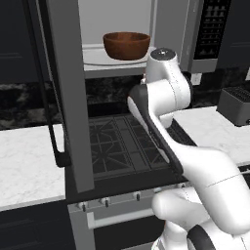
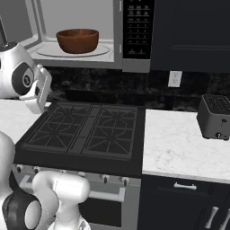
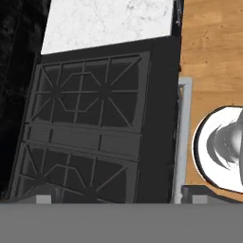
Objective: Pick the lime from the sink and place it in the bowl. Then pick the bowl and place it in the microwave. Then close the microwave door and press the start button.
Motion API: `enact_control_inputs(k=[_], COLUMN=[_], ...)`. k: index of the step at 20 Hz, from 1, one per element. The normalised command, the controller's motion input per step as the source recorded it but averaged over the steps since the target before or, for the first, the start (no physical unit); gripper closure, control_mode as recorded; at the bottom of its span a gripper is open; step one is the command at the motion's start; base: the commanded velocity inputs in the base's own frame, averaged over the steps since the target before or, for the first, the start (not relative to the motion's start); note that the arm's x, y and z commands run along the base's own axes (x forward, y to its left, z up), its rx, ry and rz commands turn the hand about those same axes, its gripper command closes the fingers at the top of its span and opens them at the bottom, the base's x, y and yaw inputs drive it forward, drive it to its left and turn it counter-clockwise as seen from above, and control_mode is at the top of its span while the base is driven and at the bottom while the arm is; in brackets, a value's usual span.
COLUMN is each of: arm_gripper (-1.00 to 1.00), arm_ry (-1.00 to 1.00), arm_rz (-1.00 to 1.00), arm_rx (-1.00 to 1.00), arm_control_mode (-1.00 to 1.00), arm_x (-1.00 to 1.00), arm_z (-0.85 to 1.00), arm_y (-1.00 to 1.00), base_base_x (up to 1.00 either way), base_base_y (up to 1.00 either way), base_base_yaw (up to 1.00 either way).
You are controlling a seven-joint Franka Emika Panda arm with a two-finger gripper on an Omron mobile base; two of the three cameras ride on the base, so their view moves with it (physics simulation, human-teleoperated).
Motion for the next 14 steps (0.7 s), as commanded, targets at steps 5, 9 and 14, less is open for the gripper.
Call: enact_control_inputs(k=[5, 9, 14], arm_gripper=[-1.00, -1.00, -1.00], arm_ry=[-0.31, -0.32, -0.24], arm_rz=[0.17, 0.11, 0.02], arm_rx=[-0.01, -0.03, 0.00], arm_control_mode=[-1.00, -1.00, -1.00], arm_x=[-1.00, -1.00, -1.00], arm_z=[-0.52, -0.14, -0.16], arm_y=[0.31, 0.46, -0.03], base_base_x=[0.00, 0.00, 0.00], base_base_y=[0.00, 0.00, 0.00], base_base_yaw=[0.00, 0.00, 0.00])
